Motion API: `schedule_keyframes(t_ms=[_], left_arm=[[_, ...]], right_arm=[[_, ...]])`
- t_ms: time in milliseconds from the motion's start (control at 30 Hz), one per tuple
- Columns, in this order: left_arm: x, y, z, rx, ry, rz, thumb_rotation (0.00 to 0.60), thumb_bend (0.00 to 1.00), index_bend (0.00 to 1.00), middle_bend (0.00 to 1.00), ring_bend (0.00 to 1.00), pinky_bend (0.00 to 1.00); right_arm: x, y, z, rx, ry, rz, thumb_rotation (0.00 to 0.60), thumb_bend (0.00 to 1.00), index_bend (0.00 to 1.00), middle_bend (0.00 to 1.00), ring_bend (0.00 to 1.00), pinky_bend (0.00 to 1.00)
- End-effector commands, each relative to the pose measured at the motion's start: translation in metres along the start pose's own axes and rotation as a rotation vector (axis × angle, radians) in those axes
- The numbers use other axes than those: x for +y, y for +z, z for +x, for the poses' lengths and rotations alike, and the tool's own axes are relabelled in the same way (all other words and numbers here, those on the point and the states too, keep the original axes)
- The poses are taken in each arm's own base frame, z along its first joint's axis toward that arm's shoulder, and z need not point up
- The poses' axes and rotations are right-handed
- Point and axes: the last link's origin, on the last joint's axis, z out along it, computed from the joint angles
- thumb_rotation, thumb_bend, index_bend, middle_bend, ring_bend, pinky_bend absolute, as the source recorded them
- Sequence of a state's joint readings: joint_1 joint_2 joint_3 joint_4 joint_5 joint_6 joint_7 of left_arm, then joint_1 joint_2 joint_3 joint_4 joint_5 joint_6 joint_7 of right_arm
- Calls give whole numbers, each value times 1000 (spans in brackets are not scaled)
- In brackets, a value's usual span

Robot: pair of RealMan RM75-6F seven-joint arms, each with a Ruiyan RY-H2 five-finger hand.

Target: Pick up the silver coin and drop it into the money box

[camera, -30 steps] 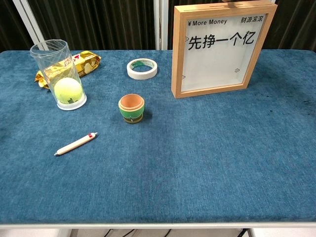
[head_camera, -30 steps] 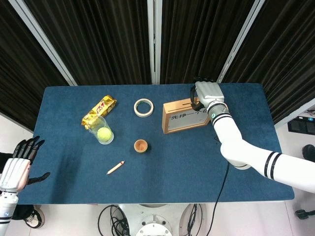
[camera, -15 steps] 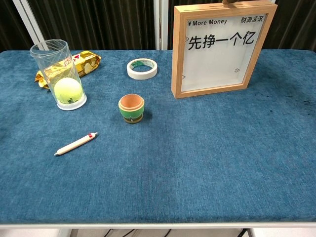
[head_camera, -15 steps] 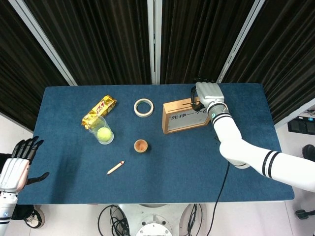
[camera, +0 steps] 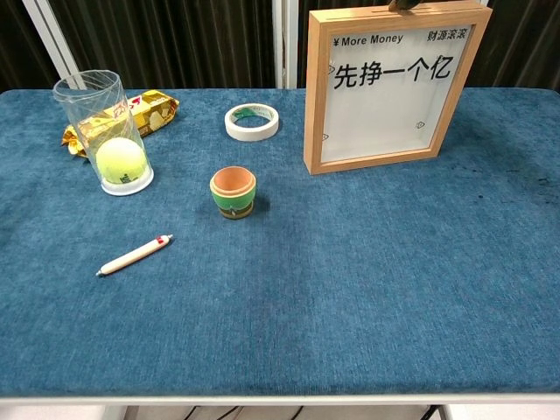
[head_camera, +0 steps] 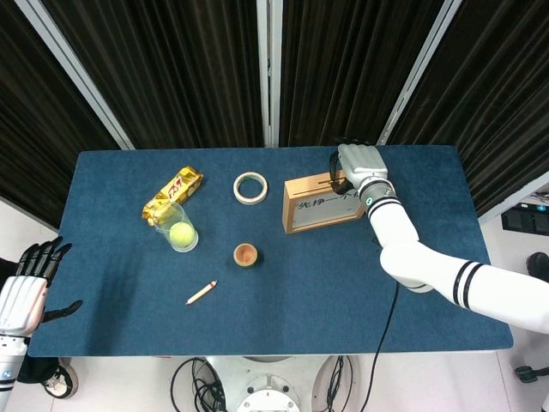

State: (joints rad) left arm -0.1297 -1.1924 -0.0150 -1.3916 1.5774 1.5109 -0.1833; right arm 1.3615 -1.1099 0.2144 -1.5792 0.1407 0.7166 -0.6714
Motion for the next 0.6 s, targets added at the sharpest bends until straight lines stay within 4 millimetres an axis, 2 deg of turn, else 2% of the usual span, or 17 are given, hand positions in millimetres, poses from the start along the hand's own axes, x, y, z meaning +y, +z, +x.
schedule_keyframes(t_ms=[33, 67, 167, 300, 500, 600], left_arm=[[0, 1, 0, 0, 2, -2, 600, 98, 84, 0, 0, 0], [1, 1, 0, 0, 3, -3, 600, 98, 84, 0, 0, 0], [0, 1, 0, 0, 4, -1, 600, 98, 84, 0, 0, 0], [0, 1, 0, -1, 5, 1, 600, 98, 84, 0, 0, 0], [1, 1, 0, 2, 3, 0, 600, 98, 84, 0, 0, 0], [1, 2, 1, 8, 4, -1, 600, 98, 84, 0, 0, 0]], right_arm=[[1, 0, 0, 2, 0, 5, 600, 355, 475, 30, 0, 0], [1, 0, 1, 2, 2, 7, 600, 351, 402, 25, 0, 0], [1, 0, 1, 1, 6, 14, 600, 341, 276, 10, 0, 0], [2, 0, 1, -2, 9, 20, 600, 340, 183, 4, 0, 0], [3, -5, 6, 8, 33, 44, 600, 339, 154, 0, 0, 0], [7, -18, 15, 46, 28, 77, 600, 338, 154, 0, 0, 0]])
